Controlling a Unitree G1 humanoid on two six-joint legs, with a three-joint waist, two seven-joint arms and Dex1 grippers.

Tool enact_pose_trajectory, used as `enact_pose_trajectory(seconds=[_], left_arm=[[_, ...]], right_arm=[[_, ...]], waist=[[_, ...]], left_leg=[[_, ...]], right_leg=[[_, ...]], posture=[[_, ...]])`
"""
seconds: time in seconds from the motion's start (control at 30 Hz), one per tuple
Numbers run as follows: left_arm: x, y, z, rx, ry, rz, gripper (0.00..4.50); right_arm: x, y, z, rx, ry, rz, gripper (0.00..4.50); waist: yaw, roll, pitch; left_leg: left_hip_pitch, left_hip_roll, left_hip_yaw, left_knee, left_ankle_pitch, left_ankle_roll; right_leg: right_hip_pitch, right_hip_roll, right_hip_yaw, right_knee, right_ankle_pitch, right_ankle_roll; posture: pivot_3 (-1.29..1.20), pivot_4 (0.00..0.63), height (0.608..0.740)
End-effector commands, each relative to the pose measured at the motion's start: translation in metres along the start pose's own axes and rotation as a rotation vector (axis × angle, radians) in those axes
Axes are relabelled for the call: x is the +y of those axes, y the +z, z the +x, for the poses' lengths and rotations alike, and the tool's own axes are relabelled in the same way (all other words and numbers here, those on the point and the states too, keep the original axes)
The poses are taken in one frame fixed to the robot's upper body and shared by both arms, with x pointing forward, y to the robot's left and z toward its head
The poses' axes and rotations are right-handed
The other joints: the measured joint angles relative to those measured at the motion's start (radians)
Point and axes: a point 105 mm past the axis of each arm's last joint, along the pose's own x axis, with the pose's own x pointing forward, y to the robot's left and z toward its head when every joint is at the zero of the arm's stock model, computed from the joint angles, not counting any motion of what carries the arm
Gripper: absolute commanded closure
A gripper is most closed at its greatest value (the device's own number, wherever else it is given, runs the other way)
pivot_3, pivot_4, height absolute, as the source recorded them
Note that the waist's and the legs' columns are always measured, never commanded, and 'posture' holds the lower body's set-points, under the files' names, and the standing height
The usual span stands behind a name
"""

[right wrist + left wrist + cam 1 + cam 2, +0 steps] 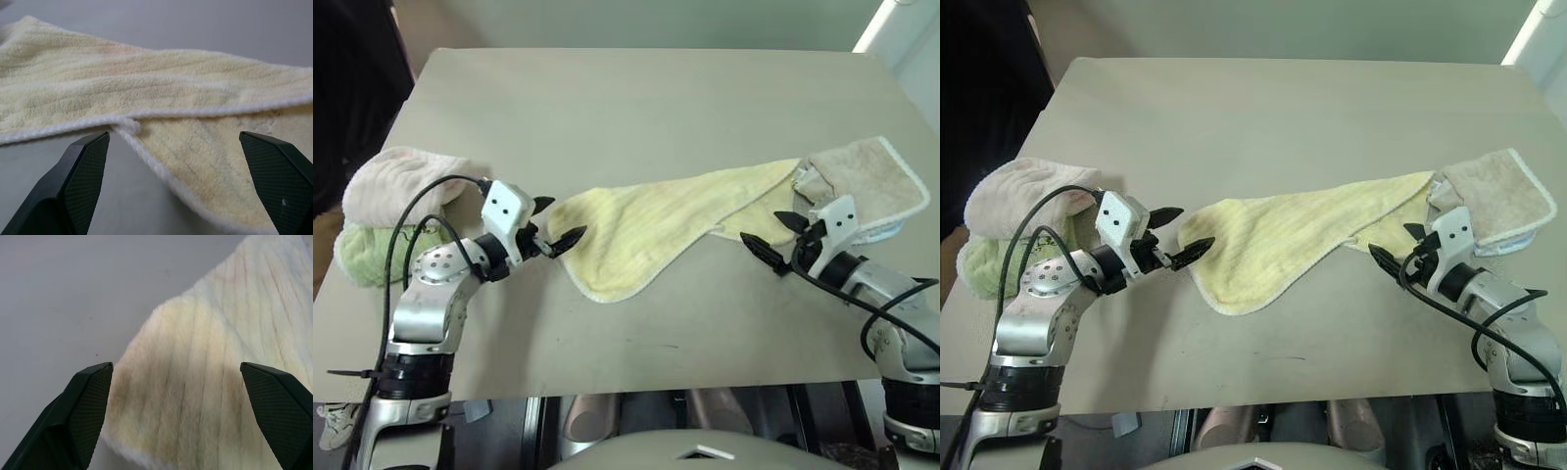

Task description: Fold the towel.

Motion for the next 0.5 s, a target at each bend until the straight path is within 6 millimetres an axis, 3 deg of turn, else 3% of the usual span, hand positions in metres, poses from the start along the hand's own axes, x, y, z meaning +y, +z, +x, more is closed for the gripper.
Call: enact_pose_trajectory(seconds=[0.03,0.13,0.4,0.5], left_arm=[[-0.004,0.022,-0.005,-0.036,-0.072,0.107,0.00],[-0.016,0.028,-0.009,-0.024,-0.208,0.126,0.00],[-0.067,0.019,-0.034,0.104,-0.720,0.215,0.00],[-0.073,0.010,-0.027,0.161,-0.796,0.310,0.00]], right_arm=[[0.003,0.012,-0.006,-0.043,-0.005,-0.020,0.02],[0.001,0.012,-0.004,-0.038,-0.005,-0.026,0.02],[-0.002,0.018,-0.001,-0.042,0.002,-0.041,0.02],[-0.003,0.020,0.000,-0.044,0.004,-0.048,0.02]], waist=[[0.000,0.000,0.000],[0.000,0.000,0.000],[0.000,0.001,0.000],[0.003,0.001,0.000]], left_leg=[[0.000,0.000,0.000,0.000,0.000,0.000],[-0.001,0.000,0.000,0.001,0.000,0.000],[-0.001,0.000,-0.001,0.000,-0.001,0.000],[-0.003,0.000,-0.001,0.000,-0.001,0.000]], right_leg=[[0.000,0.000,0.000,0.000,0.000,0.000],[0.000,0.000,0.000,0.000,0.000,0.000],[-0.002,0.000,0.000,0.000,0.000,-0.001],[-0.003,0.000,0.000,0.001,0.000,-0.002]], posture=[[0.00,0.150,0.740],[0.00,0.150,0.740],[0.00,0.150,0.740],[0.00,0.150,0.740]])
